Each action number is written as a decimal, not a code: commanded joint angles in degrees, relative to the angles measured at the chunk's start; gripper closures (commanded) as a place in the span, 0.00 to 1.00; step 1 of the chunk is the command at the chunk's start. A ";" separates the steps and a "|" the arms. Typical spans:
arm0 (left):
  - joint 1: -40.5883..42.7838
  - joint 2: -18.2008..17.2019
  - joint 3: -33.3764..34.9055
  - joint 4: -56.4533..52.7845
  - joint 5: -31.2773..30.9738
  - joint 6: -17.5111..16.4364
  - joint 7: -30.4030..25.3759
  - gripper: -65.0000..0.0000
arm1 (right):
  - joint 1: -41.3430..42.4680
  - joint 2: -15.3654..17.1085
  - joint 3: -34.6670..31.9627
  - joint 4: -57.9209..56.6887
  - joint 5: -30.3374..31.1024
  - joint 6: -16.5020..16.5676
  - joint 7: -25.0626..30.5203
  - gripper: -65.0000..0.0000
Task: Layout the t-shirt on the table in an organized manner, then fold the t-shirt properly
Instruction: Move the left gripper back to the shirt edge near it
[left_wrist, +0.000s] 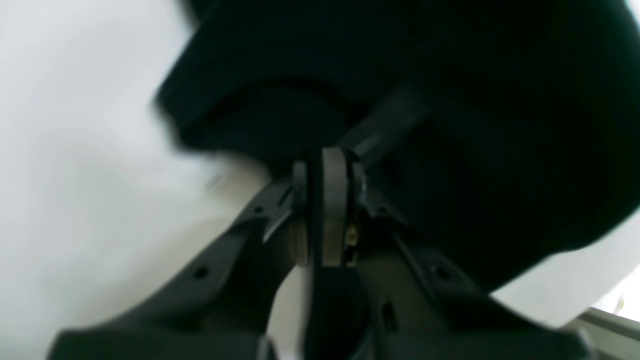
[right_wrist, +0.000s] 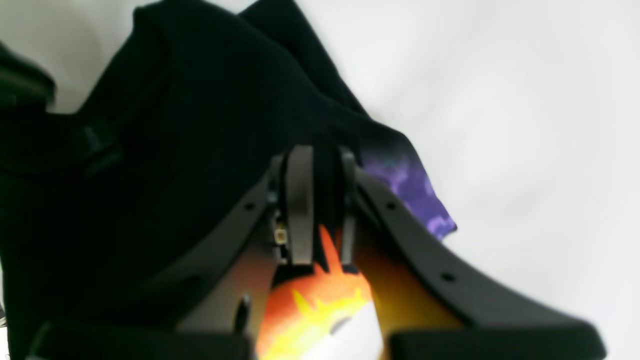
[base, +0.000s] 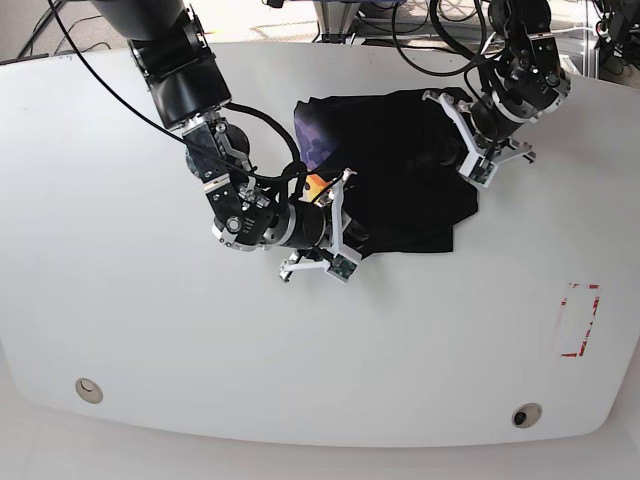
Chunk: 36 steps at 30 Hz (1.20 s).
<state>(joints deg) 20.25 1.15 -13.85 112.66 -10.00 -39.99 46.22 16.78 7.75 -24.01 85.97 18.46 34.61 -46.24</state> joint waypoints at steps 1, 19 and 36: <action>-0.16 -0.40 1.23 0.09 -0.68 -0.01 -1.25 0.97 | 1.29 0.12 0.32 -2.85 0.84 0.07 2.68 0.90; -5.96 -6.82 10.20 -15.12 5.47 -0.01 -1.25 0.97 | -3.10 5.75 2.78 -7.07 3.92 0.16 10.33 0.90; -24.69 -5.50 10.73 -26.20 5.47 -0.01 -1.25 0.97 | -22.09 6.80 13.68 8.40 5.41 -0.37 6.63 0.90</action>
<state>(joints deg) -2.46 -5.39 -3.33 85.93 -4.14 -40.32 45.56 -4.19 14.26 -11.44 90.63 23.66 34.13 -38.59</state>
